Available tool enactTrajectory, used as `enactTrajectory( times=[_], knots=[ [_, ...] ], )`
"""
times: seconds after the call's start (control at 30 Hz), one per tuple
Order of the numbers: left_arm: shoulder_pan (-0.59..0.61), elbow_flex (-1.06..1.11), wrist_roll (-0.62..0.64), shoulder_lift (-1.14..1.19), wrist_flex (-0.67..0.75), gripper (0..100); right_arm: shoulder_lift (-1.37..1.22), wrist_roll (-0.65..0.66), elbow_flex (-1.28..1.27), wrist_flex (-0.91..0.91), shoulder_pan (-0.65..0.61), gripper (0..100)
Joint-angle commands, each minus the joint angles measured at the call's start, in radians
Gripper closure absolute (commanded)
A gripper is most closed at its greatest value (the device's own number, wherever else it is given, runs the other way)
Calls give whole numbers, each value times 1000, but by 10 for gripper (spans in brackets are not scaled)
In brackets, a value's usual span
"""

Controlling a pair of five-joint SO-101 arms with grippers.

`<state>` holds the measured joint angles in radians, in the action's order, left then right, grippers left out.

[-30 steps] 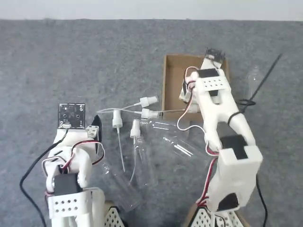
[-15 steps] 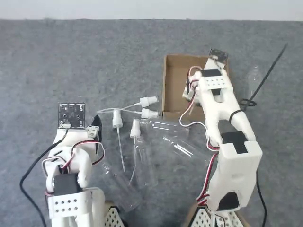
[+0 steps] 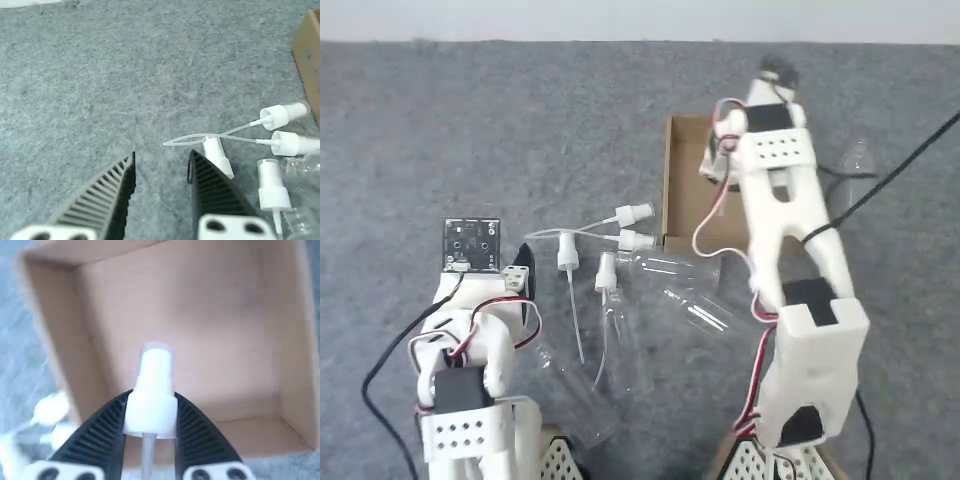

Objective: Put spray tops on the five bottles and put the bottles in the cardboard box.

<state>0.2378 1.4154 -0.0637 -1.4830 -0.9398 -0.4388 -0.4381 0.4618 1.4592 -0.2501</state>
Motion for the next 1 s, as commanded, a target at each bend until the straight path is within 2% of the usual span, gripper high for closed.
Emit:
enactTrajectory(
  times=[0.0, 0.13, 0.3, 0.43, 0.53, 0.67, 0.8, 0.97],
  knots=[
    [8, -7, -5, -21, 28, 841, 44, 74, 123, 114, -111, 982],
    [8, -7, -5, -21, 26, 841, 105, 109, 115, 154, -223, 992],
    [9, -7, -5, -21, 26, 841, 220, 143, -35, 84, -328, 993],
    [29, -21, -8, -14, 25, 841, 348, 180, -288, -96, -412, 993],
    [137, -85, -8, -12, 18, 840, 460, 204, -512, -283, -455, 993],
    [187, -223, -44, 15, -77, 840, 578, 224, -743, -519, -509, 993],
    [189, -407, -77, 190, -164, 840, 613, 222, -839, -653, -573, 993],
    [189, -591, -92, 440, -212, 840, 547, 218, -870, -737, -638, 992]
  ],
)
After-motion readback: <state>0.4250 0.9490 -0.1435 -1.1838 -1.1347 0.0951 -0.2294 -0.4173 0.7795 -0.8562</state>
